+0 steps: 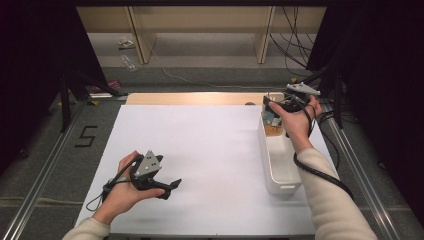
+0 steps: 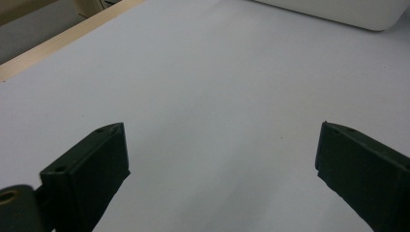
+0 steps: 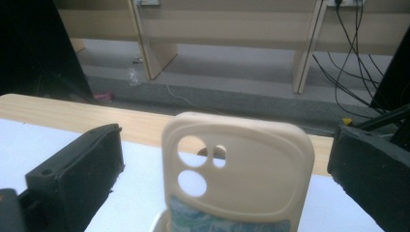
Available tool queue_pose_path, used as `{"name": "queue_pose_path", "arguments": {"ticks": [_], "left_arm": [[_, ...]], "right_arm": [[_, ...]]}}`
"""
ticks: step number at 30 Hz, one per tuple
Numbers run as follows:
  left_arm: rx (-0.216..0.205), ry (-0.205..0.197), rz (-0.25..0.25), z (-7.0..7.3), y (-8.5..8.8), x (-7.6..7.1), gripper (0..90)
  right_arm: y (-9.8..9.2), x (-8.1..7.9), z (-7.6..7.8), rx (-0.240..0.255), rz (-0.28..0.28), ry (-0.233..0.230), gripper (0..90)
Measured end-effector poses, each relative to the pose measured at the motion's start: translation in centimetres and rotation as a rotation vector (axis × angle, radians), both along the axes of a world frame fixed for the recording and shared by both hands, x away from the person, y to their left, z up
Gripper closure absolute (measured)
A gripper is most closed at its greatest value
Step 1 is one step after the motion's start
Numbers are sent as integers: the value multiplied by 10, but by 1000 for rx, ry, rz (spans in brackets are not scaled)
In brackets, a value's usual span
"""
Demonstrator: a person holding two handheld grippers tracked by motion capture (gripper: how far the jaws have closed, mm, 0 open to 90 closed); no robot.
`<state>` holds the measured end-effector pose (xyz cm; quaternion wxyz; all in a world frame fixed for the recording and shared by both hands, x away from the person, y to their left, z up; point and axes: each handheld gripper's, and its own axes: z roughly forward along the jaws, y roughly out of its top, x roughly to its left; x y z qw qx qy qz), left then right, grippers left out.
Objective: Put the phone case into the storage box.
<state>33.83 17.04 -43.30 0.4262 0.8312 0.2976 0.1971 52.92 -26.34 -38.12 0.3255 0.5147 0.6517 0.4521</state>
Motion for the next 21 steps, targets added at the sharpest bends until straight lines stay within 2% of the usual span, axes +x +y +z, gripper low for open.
{"name": "queue_pose_path", "arguments": {"ticks": [3,10,21], "left_arm": [[2,1,0,0,0,0,44],[-2,-1,3,0,0,0,44],[-5,4,15,0,1,1,46]], "right_arm": [[0,-6,0,2,7,16,1],[2,-20,2,14,33,-2,2],[4,-45,0,3,91,-10,3]]}}
